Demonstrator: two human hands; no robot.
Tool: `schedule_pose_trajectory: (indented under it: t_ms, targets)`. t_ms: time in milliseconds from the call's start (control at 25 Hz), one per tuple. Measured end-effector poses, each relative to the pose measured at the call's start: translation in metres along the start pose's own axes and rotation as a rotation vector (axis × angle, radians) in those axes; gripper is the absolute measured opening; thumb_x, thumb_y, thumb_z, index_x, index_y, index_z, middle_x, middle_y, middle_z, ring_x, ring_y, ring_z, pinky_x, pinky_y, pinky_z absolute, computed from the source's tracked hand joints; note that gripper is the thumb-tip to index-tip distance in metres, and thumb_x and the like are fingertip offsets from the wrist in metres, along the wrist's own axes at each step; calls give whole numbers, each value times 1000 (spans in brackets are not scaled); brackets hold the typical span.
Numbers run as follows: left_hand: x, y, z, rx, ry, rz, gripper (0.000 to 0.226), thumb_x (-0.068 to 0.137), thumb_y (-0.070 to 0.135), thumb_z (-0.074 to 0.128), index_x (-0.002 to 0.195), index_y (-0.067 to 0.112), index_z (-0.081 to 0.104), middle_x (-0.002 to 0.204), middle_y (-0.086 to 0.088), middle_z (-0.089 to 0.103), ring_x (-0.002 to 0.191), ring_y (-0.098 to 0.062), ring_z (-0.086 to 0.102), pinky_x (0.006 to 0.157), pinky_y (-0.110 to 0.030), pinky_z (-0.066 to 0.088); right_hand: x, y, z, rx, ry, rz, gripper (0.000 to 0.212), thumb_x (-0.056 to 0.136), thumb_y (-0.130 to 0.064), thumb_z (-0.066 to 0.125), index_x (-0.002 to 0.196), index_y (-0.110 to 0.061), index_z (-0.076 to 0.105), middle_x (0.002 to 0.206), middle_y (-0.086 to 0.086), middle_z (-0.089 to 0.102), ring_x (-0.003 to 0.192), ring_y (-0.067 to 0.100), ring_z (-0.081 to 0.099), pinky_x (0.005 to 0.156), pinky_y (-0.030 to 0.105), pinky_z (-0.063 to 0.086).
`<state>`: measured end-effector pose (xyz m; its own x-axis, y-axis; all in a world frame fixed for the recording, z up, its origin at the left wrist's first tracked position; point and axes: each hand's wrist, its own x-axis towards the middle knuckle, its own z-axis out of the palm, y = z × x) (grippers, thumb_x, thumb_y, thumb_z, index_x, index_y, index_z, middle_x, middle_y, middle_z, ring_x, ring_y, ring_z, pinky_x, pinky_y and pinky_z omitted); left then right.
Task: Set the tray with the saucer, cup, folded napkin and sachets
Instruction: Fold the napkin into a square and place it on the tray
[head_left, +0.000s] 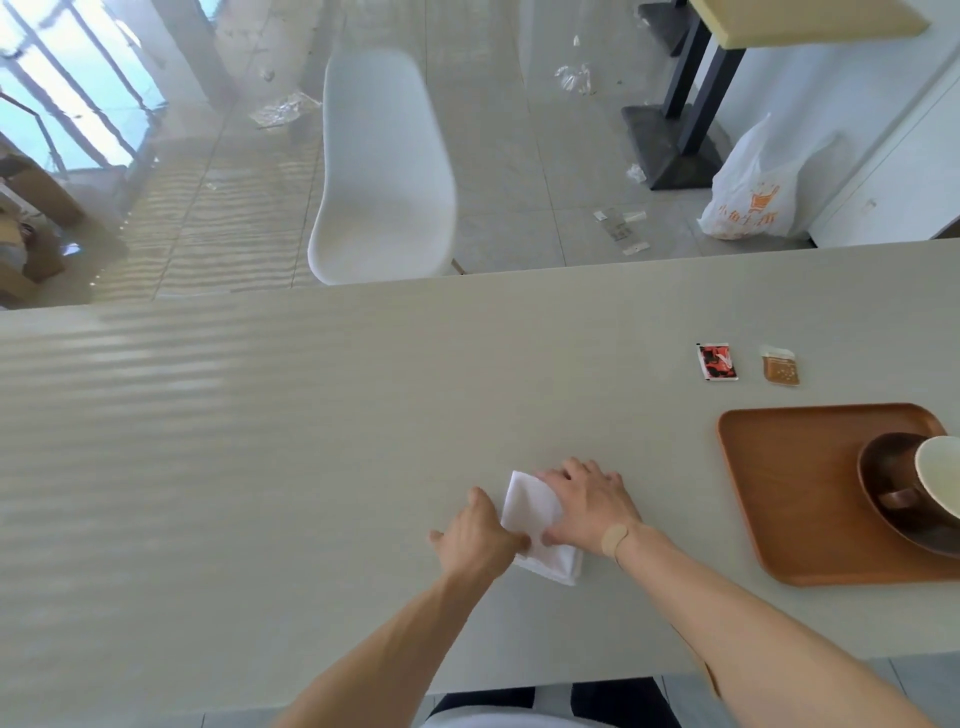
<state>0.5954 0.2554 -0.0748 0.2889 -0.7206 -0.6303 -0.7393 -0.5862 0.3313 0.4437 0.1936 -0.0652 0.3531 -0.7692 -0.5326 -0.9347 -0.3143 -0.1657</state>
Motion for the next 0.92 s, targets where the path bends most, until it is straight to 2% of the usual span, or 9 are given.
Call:
schedule_pose_trajectory:
  t_ms: [120, 200, 240, 360, 440, 480, 600, 680, 920]
  targets:
    - [2, 2, -2, -212, -166, 35, 19, 65, 31, 71, 75, 25, 56, 68, 8, 56, 60, -13, 50, 62, -28, 35, -17, 15, -4, 283, 44, 73, 45, 68, -41, 69, 109, -29, 54, 109, -3, 52, 104, 19, 51, 84, 34, 44]
    - [0, 8, -6, -339, -220, 88, 15, 65, 25, 71, 73, 24, 58, 70, 5, 55, 58, -13, 50, 53, -23, 36, -30, 33, -7, 553, 49, 96, 29, 70, -32, 72, 94, -22, 57, 99, -2, 58, 88, 18, 56, 78, 32, 46]
    - [-2, 14, -8, -394, -236, 114, 17, 63, 26, 70, 75, 23, 59, 72, 4, 56, 60, -13, 50, 54, -23, 36, -39, 43, -8, 678, 36, 104, 26, 72, -27, 73, 91, -18, 58, 95, -1, 61, 84, 17, 57, 77, 31, 46]
    - [-13, 40, -13, -610, -330, 139, 31, 62, 30, 67, 90, 20, 59, 90, -2, 60, 77, -19, 56, 68, -33, 47, -67, 73, -14, 1040, -2, 112, 21, 78, -15, 74, 90, -8, 59, 86, 3, 64, 76, 17, 61, 70, 34, 50]
    - [-23, 61, -8, -775, -424, 167, 36, 67, 27, 69, 99, 18, 57, 100, -3, 64, 89, -19, 61, 83, -39, 52, -88, 95, -16, 1232, 11, 110, 17, 84, -13, 70, 92, -8, 57, 87, 6, 67, 76, 17, 66, 65, 35, 51]
    - [-28, 72, -4, -841, -471, 188, 36, 70, 24, 70, 103, 16, 57, 101, -3, 65, 90, -18, 64, 85, -41, 53, -98, 107, -17, 1299, 29, 115, 16, 85, -14, 69, 93, -8, 57, 89, 7, 70, 78, 19, 68, 66, 36, 51]
    - [-47, 106, 23, -978, -560, 232, 44, 74, 10, 70, 115, 8, 55, 106, -11, 66, 93, -23, 68, 77, -38, 56, -125, 147, -17, 1417, 106, 126, 22, 86, -20, 69, 102, -11, 58, 98, 6, 74, 88, 25, 71, 75, 44, 54]
    - [-60, 129, 48, -1010, -546, 246, 48, 73, 7, 70, 119, 7, 55, 108, -16, 64, 96, -28, 69, 77, -37, 56, -142, 177, -16, 1468, 162, 132, 25, 84, -22, 71, 106, -17, 59, 100, 3, 74, 90, 24, 72, 79, 45, 58]
    - [-92, 185, 111, -1053, -534, 252, 50, 72, 7, 71, 118, 23, 61, 95, -9, 65, 96, -29, 69, 81, -38, 56, -167, 258, -9, 1514, 245, 123, 32, 83, -23, 73, 108, -32, 57, 100, -4, 72, 91, 18, 70, 70, 32, 60]
